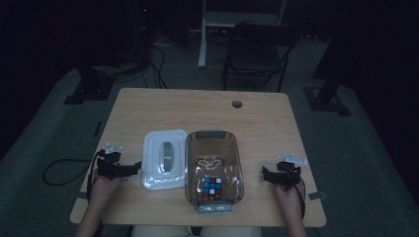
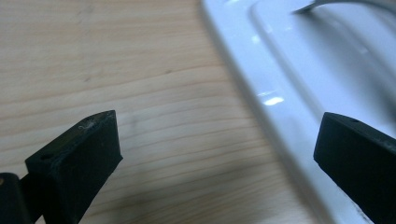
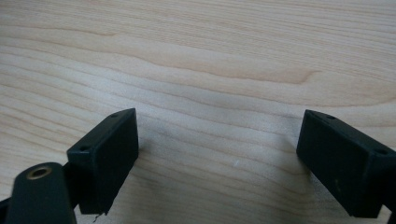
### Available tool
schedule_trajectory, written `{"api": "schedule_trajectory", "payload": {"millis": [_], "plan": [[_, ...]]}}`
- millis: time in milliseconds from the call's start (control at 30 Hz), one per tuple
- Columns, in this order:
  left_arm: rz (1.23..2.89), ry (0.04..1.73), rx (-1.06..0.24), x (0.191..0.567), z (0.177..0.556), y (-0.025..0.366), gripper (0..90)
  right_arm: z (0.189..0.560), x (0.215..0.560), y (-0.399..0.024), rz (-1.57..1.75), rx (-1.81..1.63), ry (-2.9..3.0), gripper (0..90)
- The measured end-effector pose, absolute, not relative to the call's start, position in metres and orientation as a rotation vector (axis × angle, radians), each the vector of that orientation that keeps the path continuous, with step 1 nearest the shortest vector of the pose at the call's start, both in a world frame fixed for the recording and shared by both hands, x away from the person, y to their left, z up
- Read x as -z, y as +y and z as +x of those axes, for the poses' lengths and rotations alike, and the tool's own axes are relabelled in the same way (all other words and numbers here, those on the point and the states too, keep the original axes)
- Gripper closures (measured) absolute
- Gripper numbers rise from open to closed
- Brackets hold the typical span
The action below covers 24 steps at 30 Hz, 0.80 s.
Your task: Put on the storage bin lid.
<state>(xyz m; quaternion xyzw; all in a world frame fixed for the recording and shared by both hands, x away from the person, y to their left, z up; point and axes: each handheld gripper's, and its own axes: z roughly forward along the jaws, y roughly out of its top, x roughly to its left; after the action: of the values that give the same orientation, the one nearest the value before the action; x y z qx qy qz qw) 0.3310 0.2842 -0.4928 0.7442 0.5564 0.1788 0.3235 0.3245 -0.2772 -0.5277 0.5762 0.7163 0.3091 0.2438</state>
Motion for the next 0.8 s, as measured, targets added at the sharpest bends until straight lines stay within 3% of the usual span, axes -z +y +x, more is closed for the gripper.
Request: {"api": "schedule_trajectory", "payload": {"millis": [733,800], "plan": [[2.050,1.266,-0.404,0.473,0.332,0.206,1.4,0.324,0.528,-0.277,1.573,-0.844,1.956,12.7],[2.045,1.248,-0.405,0.474,0.334,0.200,5.4,0.324,0.528,-0.277,1.573,-0.844,1.956,12.7]]}}
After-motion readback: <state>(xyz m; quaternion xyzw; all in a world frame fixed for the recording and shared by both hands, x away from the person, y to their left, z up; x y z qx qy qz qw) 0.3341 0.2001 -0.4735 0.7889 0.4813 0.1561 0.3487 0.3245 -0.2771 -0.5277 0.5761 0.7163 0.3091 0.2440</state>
